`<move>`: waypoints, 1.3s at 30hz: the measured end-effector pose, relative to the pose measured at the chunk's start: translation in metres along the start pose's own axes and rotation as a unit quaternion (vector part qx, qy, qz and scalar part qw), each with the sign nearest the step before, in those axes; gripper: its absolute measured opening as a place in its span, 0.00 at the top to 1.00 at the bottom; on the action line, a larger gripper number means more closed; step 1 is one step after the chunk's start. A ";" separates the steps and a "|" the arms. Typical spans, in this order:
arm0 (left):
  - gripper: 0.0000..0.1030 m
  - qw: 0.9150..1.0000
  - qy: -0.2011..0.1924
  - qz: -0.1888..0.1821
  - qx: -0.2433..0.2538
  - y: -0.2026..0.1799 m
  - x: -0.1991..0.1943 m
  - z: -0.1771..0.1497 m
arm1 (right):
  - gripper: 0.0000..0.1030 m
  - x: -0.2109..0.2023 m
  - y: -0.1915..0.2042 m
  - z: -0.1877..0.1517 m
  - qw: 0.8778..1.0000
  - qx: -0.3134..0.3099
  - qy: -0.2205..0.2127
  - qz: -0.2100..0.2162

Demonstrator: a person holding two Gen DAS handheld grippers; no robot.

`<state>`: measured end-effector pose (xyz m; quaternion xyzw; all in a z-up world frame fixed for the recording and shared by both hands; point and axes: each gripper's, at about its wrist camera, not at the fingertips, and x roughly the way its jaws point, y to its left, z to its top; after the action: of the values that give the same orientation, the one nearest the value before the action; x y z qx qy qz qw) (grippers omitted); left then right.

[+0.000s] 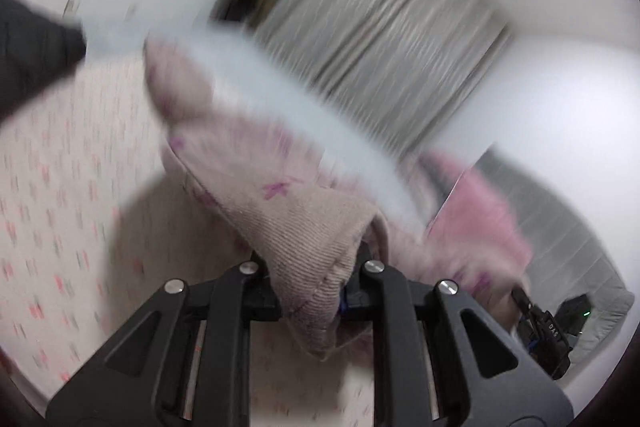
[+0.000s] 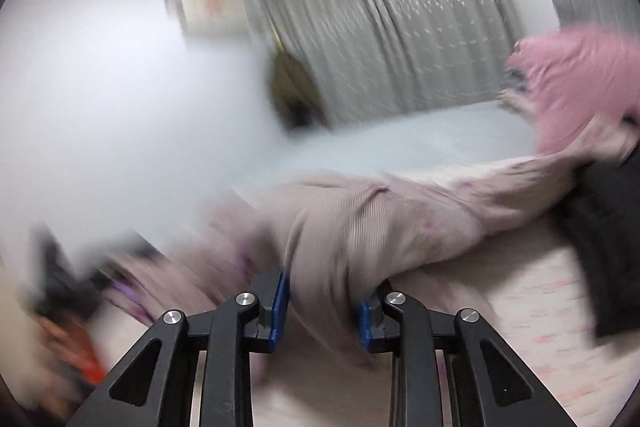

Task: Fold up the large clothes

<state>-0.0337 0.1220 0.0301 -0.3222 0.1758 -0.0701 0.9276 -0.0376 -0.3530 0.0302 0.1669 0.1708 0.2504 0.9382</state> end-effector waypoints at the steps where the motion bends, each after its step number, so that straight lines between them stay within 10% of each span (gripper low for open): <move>1: 0.80 1.000 -0.015 -0.005 0.007 0.003 -0.007 0.006 | 0.74 -0.006 -0.012 0.009 0.998 0.051 -0.015 0.027; 4: 0.76 1.000 0.018 0.017 0.003 0.021 0.006 0.005 | 0.75 0.004 -0.065 0.010 0.978 0.200 -0.009 0.063; 7: 0.74 0.987 0.135 0.090 -0.004 0.049 0.047 -0.019 | 0.72 0.047 -0.096 -0.018 0.971 0.191 0.109 -0.092; 10: 0.70 0.973 0.201 0.110 -0.015 0.065 0.060 -0.032 | 0.71 0.081 -0.123 -0.052 0.935 0.223 0.229 -0.154; 17: 0.31 0.976 0.165 0.142 -0.001 0.077 0.028 -0.019 | 0.35 0.044 -0.113 -0.063 0.938 0.205 0.214 -0.180; 27: 0.25 0.961 0.204 0.173 -0.063 0.124 0.011 -0.022 | 0.26 0.011 -0.075 -0.107 0.919 0.178 0.288 -0.204; 34: 0.23 0.970 0.193 0.098 -0.108 0.136 -0.008 -0.016 | 0.25 -0.017 -0.060 -0.136 0.917 0.255 0.279 -0.131; 39: 0.22 0.975 0.140 0.114 -0.132 0.149 -0.027 -0.006 | 0.24 -0.038 -0.036 -0.148 0.924 0.192 0.269 -0.195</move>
<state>-0.0586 0.2418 -0.0589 -0.4069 0.3474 0.0154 0.8447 -0.1139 -0.3686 -0.1059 0.2334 0.4906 0.0607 0.8374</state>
